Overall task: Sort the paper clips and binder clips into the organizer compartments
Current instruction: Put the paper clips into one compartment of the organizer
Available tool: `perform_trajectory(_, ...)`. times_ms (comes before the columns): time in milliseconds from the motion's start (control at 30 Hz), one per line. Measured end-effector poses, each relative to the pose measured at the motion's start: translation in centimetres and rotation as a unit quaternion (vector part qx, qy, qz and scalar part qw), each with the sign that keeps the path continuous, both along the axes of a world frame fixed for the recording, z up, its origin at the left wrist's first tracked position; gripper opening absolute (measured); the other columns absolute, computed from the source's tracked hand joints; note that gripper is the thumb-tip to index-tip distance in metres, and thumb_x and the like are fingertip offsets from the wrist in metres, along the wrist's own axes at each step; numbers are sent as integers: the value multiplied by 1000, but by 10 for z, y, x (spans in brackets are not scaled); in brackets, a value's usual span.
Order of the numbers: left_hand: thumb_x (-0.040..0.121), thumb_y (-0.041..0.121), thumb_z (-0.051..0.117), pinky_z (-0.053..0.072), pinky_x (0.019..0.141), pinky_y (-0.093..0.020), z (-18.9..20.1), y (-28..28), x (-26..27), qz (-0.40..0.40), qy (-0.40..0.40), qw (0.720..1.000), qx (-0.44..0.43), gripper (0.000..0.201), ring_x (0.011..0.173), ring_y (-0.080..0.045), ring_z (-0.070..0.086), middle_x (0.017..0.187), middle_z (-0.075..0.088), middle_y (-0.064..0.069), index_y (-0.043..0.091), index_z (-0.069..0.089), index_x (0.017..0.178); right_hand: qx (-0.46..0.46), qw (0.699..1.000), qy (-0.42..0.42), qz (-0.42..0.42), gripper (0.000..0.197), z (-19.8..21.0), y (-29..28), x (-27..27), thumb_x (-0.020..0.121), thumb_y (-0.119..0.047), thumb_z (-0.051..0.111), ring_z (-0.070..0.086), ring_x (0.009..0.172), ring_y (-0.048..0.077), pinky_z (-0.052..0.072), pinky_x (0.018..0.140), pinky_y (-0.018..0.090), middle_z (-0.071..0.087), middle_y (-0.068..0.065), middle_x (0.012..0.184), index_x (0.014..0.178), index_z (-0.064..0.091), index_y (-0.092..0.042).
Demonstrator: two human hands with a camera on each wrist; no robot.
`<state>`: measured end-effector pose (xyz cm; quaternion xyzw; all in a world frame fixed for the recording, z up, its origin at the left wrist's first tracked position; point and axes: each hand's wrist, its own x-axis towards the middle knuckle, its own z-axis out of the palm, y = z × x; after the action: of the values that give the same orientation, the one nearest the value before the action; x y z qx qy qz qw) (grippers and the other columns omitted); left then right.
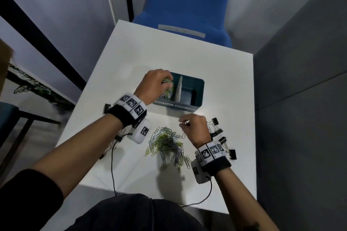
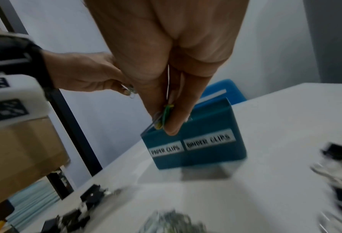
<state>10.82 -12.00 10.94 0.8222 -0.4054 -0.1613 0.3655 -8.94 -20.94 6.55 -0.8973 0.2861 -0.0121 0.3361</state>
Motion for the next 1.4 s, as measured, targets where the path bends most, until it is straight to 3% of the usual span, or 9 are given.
perform_trajectory(100, 80, 21, 76, 51, 87, -35, 2, -5, 12, 2, 19, 999, 32, 44, 94, -21, 63, 110, 67, -7, 14, 62, 121, -48, 998, -35, 24, 13, 24, -11, 35, 78, -2, 69, 68, 73, 19, 57, 75, 31, 75, 4, 80, 79, 76, -13)
perform_trajectory(233, 87, 20, 68, 53, 85, -39, -19, 15, 6, 50, -11, 995, 81, 34, 93, -23, 65, 112, 68, -6, 17, 62, 120, -90, 992, -78, 27, 17, 47, -26, 87, 80, -1, 66, 67, 71, 16, 57, 73, 31, 74, 1, 79, 79, 75, -14)
perform_trajectory(467, 92, 16, 58, 53, 79, -33, -76, 64, -30, 13, 18, 980, 197, 21, 85, -21, 66, 104, 71, -4, 17, 66, 111, -90, 994, -38, 47, 37, 51, -37, 130, 86, -26, 67, 66, 92, 27, 54, 81, 40, 71, 7, 107, 121, 59, -19)
perform_trajectory(600, 93, 24, 53, 51, 85, -38, -104, 75, -46, -15, 11, 962, 273, 25, 98, -24, 63, 115, 66, -6, 19, 60, 117, -112, 992, -45, 21, 36, 29, -31, 99, 89, -32, 63, 68, 85, 25, 57, 73, 40, 71, 4, 102, 121, 53, -22)
perform_trajectory(767, 94, 40, 50, 43, 96, -45, -124, 74, -69, -81, 5, 930, 358, 58, 131, -30, 35, 144, 35, -10, 14, 32, 143, -106, 992, 51, 38, 12, -14, -8, 31, 91, -24, 58, 65, 73, 20, 41, 58, 18, 70, 0, 91, 101, 64, -21)
perform_trajectory(933, 93, 47, 49, 26, 112, -45, -144, 72, -99, -188, -33, 919, 344, 74, 146, -28, 7, 161, 2, -6, 23, 12, 152, -43, 957, 273, 91, 53, -75, 15, -28, 84, -39, 67, 58, 99, 29, 50, 76, 37, 47, 8, 120, 127, 43, -20)
perform_trajectory(1100, 93, 36, 53, 32, 110, -46, -146, 82, -119, -263, -96, 909, 309, 69, 145, -30, 14, 159, 14, -8, 15, 19, 150, -37, 964, 249, 87, 68, -92, 45, -51, 79, -32, 70, 44, 110, 30, 52, 75, 41, 36, 9, 123, 134, 32, -22)
perform_trajectory(1267, 85, 34, 65, 47, 96, -45, -149, 115, -107, -233, -98, 942, 218, 64, 133, -32, 39, 147, 39, -12, 14, 40, 141, 29, 980, 180, 78, 70, -96, 41, -71, 76, -35, 75, 46, 113, 27, 51, 83, 40, 40, 9, 128, 137, 40, -26)
perform_trajectory(1400, 80, 54, 66, 49, 76, -38, -145, 134, -100, -151, -63, 938, 305, 91, 120, -27, 40, 137, 33, -8, 11, 21, 147, 32, 976, 216, 7, 69, -94, 36, -94, 66, -38, 82, 59, 90, 27, 53, 69, 34, 39, 3, 108, 122, 44, -26)
